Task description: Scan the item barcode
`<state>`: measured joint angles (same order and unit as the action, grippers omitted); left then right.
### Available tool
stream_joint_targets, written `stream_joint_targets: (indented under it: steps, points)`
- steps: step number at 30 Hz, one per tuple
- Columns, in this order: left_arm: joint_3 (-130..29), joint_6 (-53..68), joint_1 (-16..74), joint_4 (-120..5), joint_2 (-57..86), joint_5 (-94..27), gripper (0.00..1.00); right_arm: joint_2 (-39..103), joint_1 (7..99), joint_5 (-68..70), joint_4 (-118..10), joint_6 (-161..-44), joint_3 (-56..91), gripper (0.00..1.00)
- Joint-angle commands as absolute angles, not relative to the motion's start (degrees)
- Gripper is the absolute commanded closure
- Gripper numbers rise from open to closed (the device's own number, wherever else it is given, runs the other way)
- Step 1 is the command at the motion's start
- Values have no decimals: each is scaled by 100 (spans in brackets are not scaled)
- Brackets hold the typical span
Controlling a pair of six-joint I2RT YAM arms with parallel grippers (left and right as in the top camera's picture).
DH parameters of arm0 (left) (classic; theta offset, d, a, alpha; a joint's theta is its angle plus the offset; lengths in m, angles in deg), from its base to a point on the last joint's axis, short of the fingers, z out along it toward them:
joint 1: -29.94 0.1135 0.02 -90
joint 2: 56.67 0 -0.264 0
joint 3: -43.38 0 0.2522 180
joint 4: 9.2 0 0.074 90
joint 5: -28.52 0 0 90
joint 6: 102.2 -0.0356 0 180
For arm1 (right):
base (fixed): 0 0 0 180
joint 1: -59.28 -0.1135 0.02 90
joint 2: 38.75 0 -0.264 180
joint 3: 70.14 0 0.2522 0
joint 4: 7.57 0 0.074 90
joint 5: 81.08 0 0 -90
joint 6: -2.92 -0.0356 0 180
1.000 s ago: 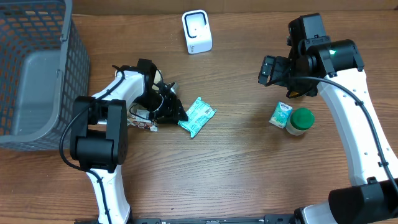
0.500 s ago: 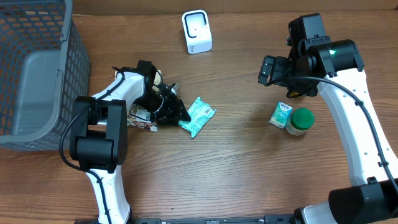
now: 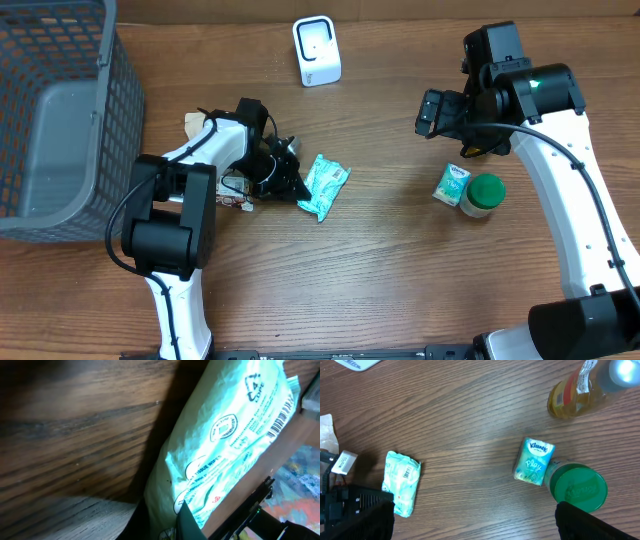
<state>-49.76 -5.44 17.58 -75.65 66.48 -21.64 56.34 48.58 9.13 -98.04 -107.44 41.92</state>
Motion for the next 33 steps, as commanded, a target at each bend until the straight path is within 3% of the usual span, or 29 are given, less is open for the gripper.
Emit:
stream_joint_targets:
  steps: [1, 13, 21, 26, 33]
  points:
    - [-5061, -515, 1858, -7816, 6759, -3004, 96, 5551, 4847, 900, -9791, -10716, 4225, 0]
    - [-5553, -1392, 2116, -7790, 4960, -4697, 96, 5551, 4847, 900, -9791, -10716, 4225, 0]
    - [-5640, -1149, 2127, -7038, 3918, -4728, 96, 5551, 4847, 900, -9791, -10716, 4225, 0]
    - [-6202, -1130, 2116, -6966, 3774, -5008, 95, 5551, 4847, 900, -9791, -10716, 4225, 0]
    - [-7408, -1267, 1712, -7296, 3970, -6702, 96, 5551, 4847, 900, -9789, -10716, 4225, 0]
